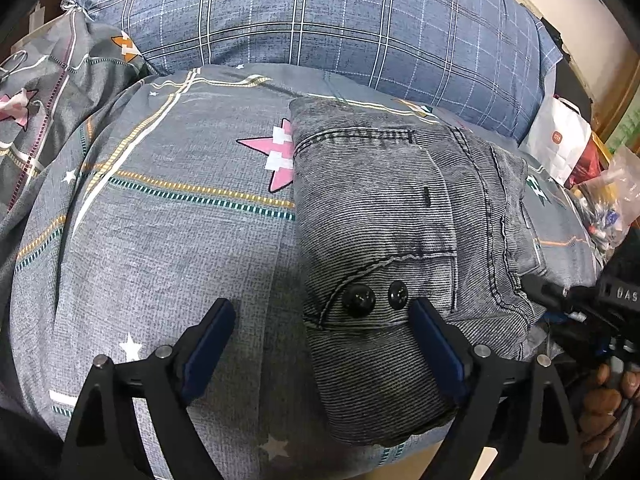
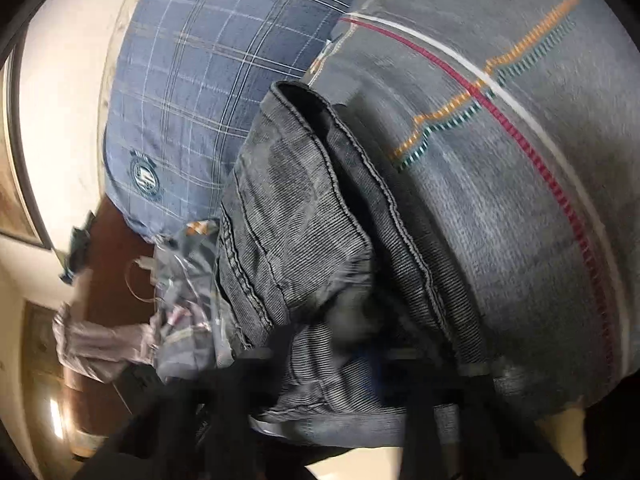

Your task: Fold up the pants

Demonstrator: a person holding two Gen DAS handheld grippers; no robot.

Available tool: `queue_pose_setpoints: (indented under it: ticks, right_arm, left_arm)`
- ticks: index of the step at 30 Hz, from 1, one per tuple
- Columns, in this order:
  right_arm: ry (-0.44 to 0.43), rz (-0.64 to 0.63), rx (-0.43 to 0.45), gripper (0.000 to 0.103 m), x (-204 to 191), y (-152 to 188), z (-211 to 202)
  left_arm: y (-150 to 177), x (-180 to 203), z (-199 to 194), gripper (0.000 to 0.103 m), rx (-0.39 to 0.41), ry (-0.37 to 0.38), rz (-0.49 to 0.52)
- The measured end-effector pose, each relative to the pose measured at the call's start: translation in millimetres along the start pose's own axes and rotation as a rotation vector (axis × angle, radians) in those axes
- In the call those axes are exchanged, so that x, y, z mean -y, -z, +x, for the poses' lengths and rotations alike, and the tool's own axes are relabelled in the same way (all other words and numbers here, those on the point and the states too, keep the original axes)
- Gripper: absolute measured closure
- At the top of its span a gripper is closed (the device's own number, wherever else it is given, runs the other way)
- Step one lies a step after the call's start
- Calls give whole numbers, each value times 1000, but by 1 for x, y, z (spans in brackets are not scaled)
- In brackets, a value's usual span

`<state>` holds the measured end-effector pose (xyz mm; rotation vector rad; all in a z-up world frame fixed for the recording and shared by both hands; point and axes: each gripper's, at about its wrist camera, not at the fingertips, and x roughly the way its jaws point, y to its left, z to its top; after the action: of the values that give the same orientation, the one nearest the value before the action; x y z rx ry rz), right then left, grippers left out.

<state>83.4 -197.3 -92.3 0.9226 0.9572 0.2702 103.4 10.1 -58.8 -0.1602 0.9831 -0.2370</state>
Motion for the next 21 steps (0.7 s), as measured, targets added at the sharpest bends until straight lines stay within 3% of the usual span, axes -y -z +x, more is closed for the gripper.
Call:
queue_pose_setpoints:
  ticks: [5, 9, 11, 13, 15, 17, 21]
  right_arm:
    - [59, -180, 74, 98, -42, 14, -30]
    - [166, -184, 45, 98, -15, 25, -9]
    - [163, -166, 12, 95, 4, 26, 2]
    - [141, -159, 24, 93, 7, 25, -3]
    - [158, -174, 15, 91, 4, 23, -9]
    - [180, -188, 39, 88, 7, 22, -26]
    - [183, -217, 175, 86, -18, 19, -70]
  left_arm:
    - [-6, -1, -11, 13, -1, -1, -17]
    - [-14, 11, -43, 13, 113, -18, -4]
    - [-10, 27, -29, 13, 74, -71, 81]
    - [5, 42, 4, 12, -26, -180, 203]
    - [11, 43, 3, 9, 38, -206, 220]
    - [9, 42, 2, 9, 25, -206, 211]
    - [9, 42, 3, 9, 37, -204, 217]
